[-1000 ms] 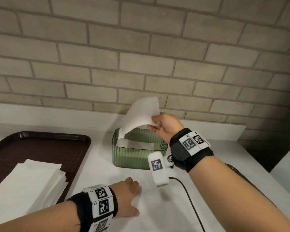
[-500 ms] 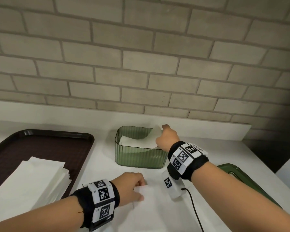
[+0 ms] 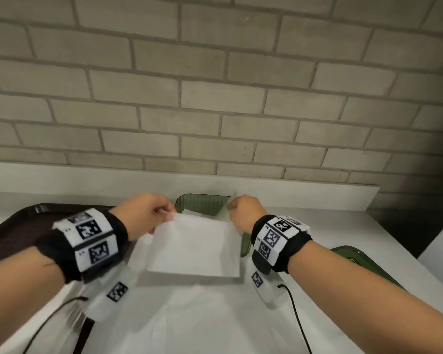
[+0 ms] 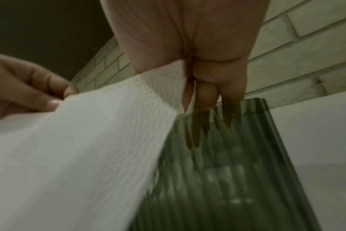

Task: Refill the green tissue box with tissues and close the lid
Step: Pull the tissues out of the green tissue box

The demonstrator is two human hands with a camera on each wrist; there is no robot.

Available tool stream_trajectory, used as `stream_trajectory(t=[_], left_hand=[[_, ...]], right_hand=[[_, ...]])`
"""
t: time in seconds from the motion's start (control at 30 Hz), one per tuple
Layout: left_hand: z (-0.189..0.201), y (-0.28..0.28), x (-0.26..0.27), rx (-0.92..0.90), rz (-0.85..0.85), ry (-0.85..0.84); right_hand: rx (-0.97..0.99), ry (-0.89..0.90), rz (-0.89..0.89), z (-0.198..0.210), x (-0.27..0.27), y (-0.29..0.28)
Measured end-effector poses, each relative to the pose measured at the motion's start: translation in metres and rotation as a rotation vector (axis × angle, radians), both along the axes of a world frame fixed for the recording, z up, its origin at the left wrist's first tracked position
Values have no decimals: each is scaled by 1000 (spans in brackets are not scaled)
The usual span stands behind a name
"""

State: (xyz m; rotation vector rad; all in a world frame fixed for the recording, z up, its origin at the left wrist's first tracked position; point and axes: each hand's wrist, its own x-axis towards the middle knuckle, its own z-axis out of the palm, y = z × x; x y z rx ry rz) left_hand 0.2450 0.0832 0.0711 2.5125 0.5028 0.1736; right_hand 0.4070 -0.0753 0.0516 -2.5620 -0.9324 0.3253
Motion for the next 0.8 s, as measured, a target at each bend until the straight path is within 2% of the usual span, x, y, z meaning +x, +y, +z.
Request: stream_trajectory(t=[0.17, 0.27, 0.33, 0.4, 0.47, 0.57, 0.63, 0.7, 0.8], left_hand=[[43, 44, -16, 267, 132, 31], [56, 77, -28, 129, 259, -47], [59, 93, -32, 0, 334, -122], [57, 99, -31, -106, 391, -180], [51, 96, -25, -286, 418, -227], [39, 85, -9, -464, 428, -215], [30, 79, 6, -546, 420, -209], [23, 71, 23, -586, 398, -178], [14, 56, 48, -515, 343, -115]], right_hand=[[383, 257, -61, 4, 17, 0], [585, 457, -72, -4, 21, -3], [607, 490, -66, -11, 21, -5], [553, 441, -80, -20, 22, -6], [419, 320, -63, -22, 20, -7], [-4, 68, 82, -16, 12, -3], [-188, -62, 112, -13, 5, 2], [-288, -128, 126, -12, 4, 4], [-351, -225, 124, -8, 4, 1]])
